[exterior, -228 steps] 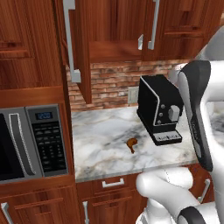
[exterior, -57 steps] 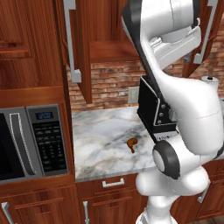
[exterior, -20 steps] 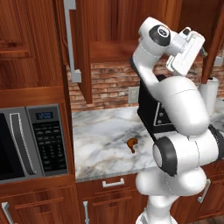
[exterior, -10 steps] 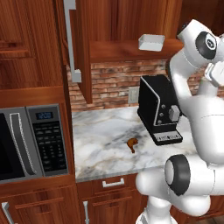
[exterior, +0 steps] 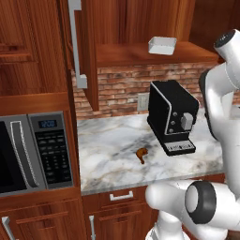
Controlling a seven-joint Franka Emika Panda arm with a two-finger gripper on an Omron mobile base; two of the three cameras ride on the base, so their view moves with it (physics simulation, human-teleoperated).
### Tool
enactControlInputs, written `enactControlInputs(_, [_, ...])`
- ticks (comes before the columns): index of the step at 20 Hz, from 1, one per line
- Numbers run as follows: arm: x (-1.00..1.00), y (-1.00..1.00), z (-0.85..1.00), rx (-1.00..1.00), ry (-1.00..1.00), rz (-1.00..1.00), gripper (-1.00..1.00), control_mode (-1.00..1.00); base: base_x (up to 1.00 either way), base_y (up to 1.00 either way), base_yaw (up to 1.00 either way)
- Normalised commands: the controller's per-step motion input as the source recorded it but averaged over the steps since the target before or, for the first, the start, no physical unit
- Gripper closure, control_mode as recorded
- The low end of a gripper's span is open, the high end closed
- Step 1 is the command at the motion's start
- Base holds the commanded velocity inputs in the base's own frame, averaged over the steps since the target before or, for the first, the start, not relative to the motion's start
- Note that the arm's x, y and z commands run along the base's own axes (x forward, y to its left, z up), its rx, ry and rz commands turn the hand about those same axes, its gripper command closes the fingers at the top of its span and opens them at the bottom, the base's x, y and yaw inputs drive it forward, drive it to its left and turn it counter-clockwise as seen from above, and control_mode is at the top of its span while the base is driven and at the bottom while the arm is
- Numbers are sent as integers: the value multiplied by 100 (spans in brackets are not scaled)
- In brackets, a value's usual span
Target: Retrieve the tupperware from the cabinet, then place the raw meat into the tupperware to avoid contamination.
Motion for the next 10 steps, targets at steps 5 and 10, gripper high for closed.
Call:
enactControlInputs(5, [2,54,6,-3,-3,-3,-100,-100,0,0,0])
enactControlInputs(10, [0,60,28,-1,-2,-4,-100,-100,0,0,0])
